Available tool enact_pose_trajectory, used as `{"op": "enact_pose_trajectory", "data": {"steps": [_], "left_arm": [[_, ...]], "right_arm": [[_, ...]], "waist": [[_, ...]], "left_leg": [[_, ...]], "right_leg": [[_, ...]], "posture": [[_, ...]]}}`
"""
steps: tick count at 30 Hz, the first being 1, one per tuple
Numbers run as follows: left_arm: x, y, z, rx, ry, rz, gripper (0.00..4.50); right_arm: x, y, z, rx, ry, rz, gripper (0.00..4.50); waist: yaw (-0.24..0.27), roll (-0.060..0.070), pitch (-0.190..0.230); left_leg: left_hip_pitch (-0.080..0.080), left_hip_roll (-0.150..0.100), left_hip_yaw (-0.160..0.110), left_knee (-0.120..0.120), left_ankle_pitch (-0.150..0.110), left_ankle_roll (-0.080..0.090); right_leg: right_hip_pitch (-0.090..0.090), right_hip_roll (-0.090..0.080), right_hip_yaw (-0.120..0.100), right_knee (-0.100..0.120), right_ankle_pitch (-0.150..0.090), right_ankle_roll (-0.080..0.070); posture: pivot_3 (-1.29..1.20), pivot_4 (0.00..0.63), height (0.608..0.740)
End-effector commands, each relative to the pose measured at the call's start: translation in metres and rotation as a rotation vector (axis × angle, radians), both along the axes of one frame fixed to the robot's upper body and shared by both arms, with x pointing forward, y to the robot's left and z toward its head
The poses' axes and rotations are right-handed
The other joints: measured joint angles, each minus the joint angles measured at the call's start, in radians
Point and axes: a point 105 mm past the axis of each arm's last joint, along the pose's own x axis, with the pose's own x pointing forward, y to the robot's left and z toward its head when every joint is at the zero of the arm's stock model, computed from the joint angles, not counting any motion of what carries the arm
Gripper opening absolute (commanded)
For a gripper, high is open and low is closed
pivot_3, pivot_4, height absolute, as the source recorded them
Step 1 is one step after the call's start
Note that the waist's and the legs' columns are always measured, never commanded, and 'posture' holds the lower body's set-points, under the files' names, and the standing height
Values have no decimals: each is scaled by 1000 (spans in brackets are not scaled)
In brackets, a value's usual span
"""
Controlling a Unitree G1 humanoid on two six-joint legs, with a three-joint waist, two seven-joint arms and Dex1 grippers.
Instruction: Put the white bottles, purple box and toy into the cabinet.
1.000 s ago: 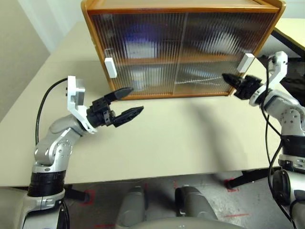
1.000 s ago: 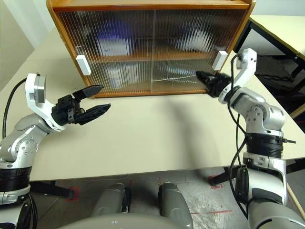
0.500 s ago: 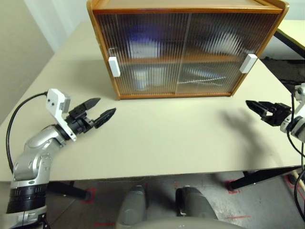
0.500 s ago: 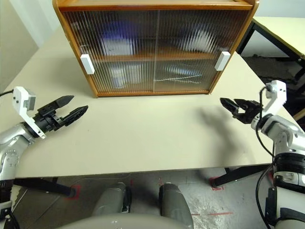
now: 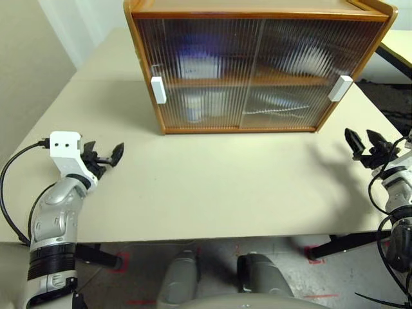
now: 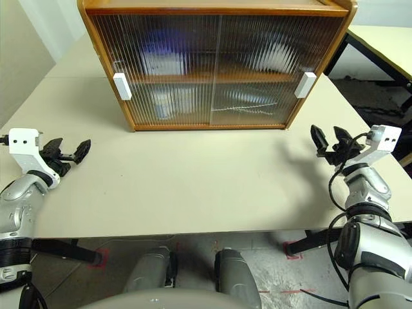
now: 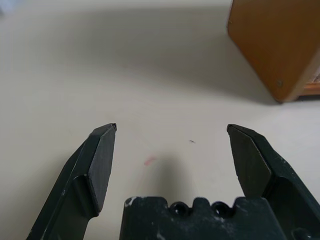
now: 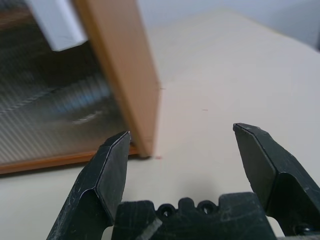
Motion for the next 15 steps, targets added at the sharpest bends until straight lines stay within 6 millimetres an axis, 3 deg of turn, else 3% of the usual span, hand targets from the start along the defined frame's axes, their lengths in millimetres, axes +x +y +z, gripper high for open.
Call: {"op": "enact_pose_trajectory", "data": {"steps": [1, 6, 15], "left_arm": [[6, -13, -7, -3, -19, -3, 4500], [8, -19, -2, 26, -49, -22, 4500], [7, -20, -4, -4, -28, -57, 4500]], "right_arm": [[-4, -6, -1, 4, 5, -19, 4440], [-8, -21, 4, 62, -15, -78, 4440], [-3, -28, 20, 129, -99, -143, 4440]], "waist": [[10, 0, -2], [22, -3, -5], [24, -4, -9]], "left_leg": [[0, 0, 1, 0, -2, -3], [1, 0, 5, 0, -3, -4], [1, 0, 9, 0, -3, -4]], "right_leg": [[0, -1, 0, 0, 0, 0], [0, -5, -2, 0, 2, 0], [-1, -7, -1, 0, 2, 1]], "posture": [[233, 0, 740], [229, 0, 740], [202, 0, 740]]}}
